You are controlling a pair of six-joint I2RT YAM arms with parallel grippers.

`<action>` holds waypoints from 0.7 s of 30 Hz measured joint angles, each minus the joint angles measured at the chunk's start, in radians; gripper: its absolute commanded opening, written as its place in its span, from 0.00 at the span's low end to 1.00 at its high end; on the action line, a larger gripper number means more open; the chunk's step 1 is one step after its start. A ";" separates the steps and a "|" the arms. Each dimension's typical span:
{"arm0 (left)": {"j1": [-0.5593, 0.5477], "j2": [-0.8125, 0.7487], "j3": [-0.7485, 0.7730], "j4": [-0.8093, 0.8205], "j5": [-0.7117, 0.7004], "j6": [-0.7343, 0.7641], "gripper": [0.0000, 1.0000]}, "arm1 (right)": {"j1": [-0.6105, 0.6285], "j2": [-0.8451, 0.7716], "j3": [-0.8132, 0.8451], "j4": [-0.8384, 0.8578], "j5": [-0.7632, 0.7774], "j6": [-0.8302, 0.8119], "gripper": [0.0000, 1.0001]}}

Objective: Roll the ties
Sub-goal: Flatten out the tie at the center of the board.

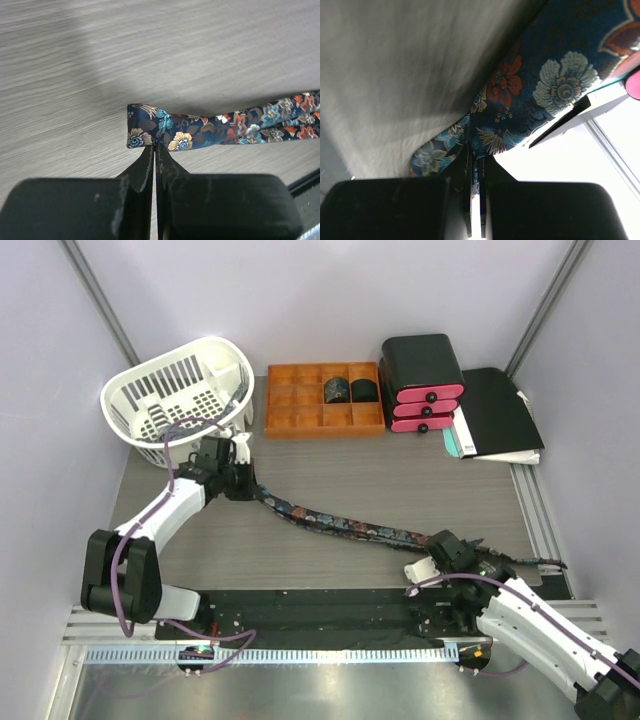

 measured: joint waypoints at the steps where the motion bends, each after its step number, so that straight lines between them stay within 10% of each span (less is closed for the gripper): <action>1: 0.012 -0.010 -0.004 0.000 -0.005 -0.003 0.00 | -0.005 0.016 -0.011 0.039 0.007 0.000 0.01; 4: 0.076 -0.049 -0.030 0.005 -0.012 -0.021 0.00 | -0.032 0.047 -0.043 0.147 0.018 -0.007 0.05; 6: 0.114 -0.076 -0.052 0.008 -0.007 -0.032 0.00 | -0.070 0.061 -0.065 0.235 0.020 -0.020 0.21; 7: 0.124 -0.084 -0.059 0.008 -0.005 -0.035 0.01 | -0.089 0.066 -0.074 0.272 0.019 -0.026 0.47; 11: 0.130 -0.101 -0.085 0.003 0.012 -0.022 0.46 | -0.207 0.089 -0.084 0.359 -0.017 -0.063 0.77; 21: 0.136 -0.173 -0.097 -0.060 0.077 0.032 0.72 | -0.281 -0.005 0.143 0.183 -0.347 -0.061 0.84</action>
